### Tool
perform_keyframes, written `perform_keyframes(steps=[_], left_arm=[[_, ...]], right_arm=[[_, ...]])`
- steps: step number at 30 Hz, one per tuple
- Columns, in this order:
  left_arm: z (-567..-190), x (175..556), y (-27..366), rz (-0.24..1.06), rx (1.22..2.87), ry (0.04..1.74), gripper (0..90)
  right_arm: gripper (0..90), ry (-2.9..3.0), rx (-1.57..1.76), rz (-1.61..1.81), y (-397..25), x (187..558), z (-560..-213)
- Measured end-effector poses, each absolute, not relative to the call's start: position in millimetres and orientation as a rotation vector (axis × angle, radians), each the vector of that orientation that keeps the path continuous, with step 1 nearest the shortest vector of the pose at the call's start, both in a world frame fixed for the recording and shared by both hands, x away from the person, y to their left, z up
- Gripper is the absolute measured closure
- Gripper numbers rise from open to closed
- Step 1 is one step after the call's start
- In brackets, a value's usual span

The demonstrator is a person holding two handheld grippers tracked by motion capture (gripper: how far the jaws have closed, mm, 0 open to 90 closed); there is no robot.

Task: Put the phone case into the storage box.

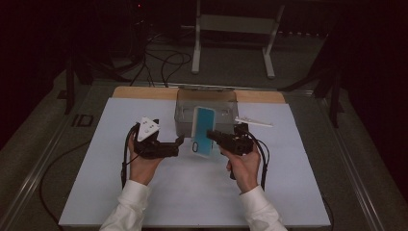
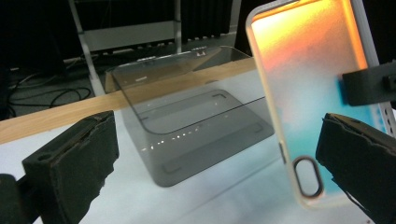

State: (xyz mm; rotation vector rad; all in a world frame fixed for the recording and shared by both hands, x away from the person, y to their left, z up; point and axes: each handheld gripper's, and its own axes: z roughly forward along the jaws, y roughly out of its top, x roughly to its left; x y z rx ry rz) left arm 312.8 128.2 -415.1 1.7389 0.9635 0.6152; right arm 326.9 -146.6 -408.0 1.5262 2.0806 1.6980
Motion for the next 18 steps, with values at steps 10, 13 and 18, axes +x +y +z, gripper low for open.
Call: perform_keyframes(steps=[10, 13, 18], left_arm=[[-427, 301, 159, 0.62, 1.723, 0.971, 0.2], [-431, 297, 166, 0.625, 1.731, 0.964, 0.2], [-438, 292, 178, 0.629, 1.726, 0.963, 0.2]], right_arm=[[81.9, 2.085, 1.512, 1.688, -147, 327, -407], [81.9, 2.079, 1.517, 1.688, -147, 327, -407], [81.9, 2.082, 1.516, 1.679, -147, 328, -406]])
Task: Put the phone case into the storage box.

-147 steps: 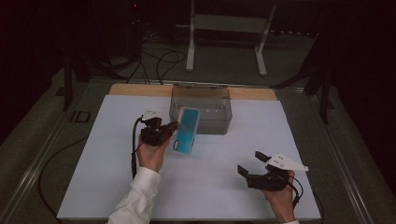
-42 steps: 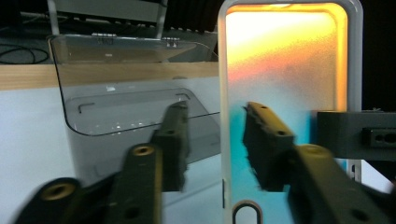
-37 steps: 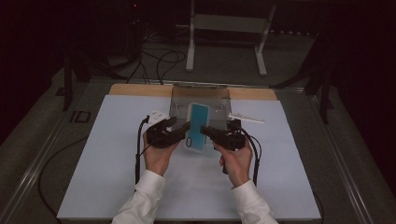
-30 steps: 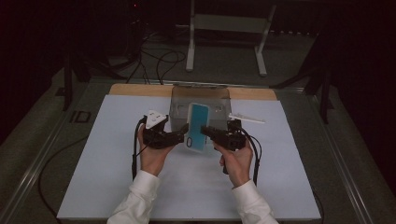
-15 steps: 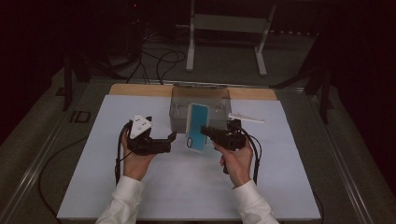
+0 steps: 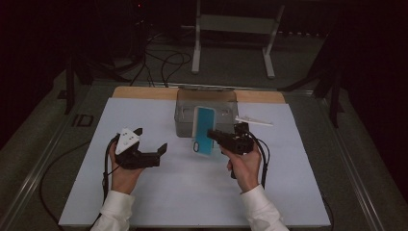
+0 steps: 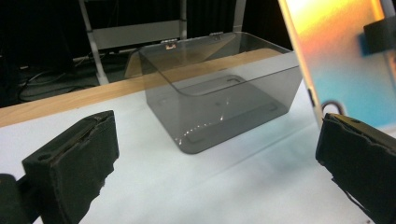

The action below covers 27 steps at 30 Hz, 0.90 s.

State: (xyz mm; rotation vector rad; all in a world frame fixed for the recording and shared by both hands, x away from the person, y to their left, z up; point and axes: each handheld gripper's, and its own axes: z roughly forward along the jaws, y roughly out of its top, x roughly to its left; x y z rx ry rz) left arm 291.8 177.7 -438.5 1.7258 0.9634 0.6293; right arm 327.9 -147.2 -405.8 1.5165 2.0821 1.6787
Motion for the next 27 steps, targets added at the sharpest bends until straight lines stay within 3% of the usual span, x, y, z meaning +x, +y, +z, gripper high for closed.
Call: perform_keyframes(steps=[16, 27], left_arm=[[-469, 268, 222, 0.678, 1.708, 0.999, 0.2], [-479, 255, 233, 0.694, 1.741, 0.977, 0.2]], right_arm=[[81.8, 2.087, 1.502, 1.665, -147, 330, -399], [81.8, 2.094, 1.506, 1.651, -147, 332, -395]])
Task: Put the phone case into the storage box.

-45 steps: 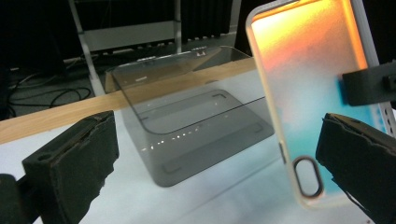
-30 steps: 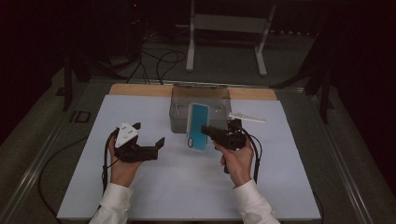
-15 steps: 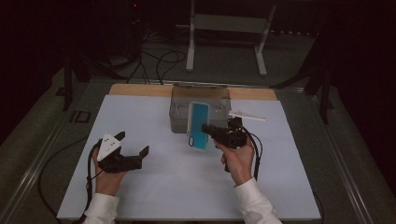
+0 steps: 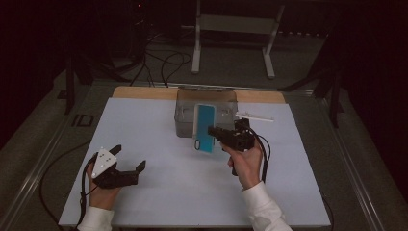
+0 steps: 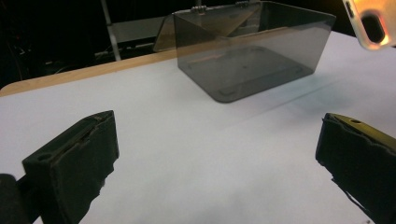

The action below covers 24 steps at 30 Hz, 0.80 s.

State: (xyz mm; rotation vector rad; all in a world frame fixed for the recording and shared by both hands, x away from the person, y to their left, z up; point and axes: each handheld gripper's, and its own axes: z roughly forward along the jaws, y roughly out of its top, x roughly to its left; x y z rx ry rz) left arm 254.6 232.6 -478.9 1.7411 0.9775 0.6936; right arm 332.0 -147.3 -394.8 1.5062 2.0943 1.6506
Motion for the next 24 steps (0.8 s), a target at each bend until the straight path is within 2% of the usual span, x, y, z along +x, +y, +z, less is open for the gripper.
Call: perform_keyframes(steps=[24], left_arm=[[-486, 246, 244, 0.693, 1.718, 1.031, 0.2]], right_arm=[[81.7, 2.149, 1.539, 1.544, -152, 349, -383]])
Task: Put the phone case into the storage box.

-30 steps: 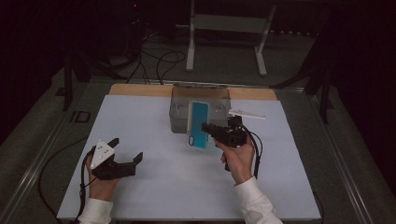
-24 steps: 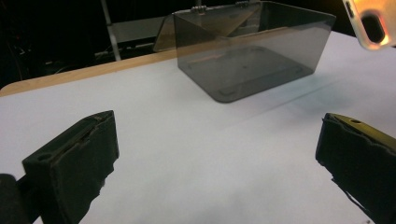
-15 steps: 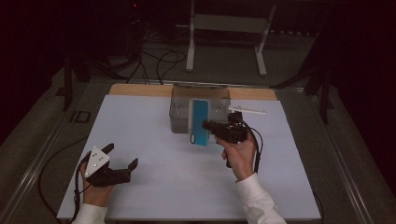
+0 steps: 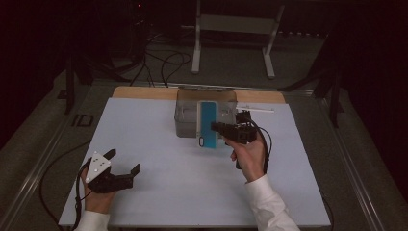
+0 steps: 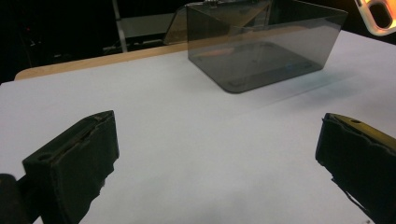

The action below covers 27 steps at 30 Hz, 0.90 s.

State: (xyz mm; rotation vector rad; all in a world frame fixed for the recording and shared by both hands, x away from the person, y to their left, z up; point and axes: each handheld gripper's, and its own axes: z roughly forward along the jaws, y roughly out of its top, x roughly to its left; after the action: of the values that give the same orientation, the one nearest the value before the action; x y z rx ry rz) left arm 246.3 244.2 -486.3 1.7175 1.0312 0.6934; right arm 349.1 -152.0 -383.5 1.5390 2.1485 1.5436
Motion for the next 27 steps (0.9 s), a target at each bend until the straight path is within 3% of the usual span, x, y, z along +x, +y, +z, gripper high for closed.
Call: perform_keyframes(steps=[27], left_arm=[[-489, 246, 242, 0.693, 1.728, 1.03, 0.3]], right_arm=[[81.9, 2.181, 1.498, 1.41, -148, 368, -363]])
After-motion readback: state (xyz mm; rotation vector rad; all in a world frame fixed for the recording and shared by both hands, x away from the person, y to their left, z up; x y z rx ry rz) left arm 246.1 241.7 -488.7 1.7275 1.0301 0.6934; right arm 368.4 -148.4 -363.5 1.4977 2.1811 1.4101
